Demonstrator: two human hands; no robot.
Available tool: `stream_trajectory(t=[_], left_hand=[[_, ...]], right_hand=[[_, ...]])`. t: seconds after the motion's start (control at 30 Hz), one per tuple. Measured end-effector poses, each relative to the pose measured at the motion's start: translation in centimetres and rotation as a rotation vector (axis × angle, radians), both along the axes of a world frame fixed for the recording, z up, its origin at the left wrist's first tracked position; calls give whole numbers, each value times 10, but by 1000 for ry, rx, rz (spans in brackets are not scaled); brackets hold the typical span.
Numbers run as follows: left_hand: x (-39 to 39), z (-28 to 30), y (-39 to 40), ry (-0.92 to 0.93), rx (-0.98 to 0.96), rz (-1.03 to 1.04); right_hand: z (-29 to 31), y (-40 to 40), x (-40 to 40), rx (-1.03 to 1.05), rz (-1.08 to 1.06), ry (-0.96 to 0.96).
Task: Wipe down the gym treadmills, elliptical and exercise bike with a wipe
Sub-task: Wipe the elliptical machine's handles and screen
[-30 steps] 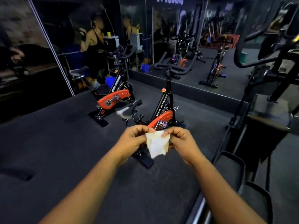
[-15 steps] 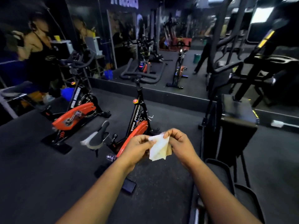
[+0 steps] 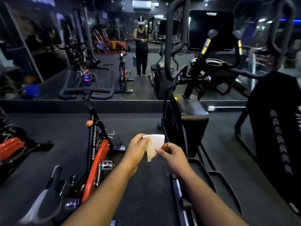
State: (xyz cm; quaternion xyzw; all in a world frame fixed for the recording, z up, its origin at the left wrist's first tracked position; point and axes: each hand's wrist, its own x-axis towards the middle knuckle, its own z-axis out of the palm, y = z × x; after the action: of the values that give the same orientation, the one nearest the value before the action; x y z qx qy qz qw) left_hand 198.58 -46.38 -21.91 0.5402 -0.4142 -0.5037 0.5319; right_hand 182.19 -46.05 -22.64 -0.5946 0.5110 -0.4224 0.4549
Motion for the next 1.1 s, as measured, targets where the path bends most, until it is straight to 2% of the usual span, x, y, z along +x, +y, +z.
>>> stream_trajectory(t=[0.23, 0.4, 0.6, 0.8, 0.87, 1.0, 1.1], left_hand=[[-14, 1, -78, 22, 21, -3], [-37, 9, -142, -105, 10, -65], [-73, 25, -216, -232, -47, -139], [-87, 28, -272, -329, -61, -222], [-87, 30, -289, -300, -63, -215], [-89, 44, -327, -286, -142, -236], [-86, 70, -363, -304, -279, -175]], right_hand=[[-21, -66, -25, 60, -113, -145], [-24, -134, -45, 42, -114, -303], [-10, -217, -73, 53, -50, -324], [11, -272, -95, 76, -122, -404], [14, -285, -99, 81, -137, -440], [26, -316, -96, 62, -147, -556], [54, -345, -90, -34, -164, -573]])
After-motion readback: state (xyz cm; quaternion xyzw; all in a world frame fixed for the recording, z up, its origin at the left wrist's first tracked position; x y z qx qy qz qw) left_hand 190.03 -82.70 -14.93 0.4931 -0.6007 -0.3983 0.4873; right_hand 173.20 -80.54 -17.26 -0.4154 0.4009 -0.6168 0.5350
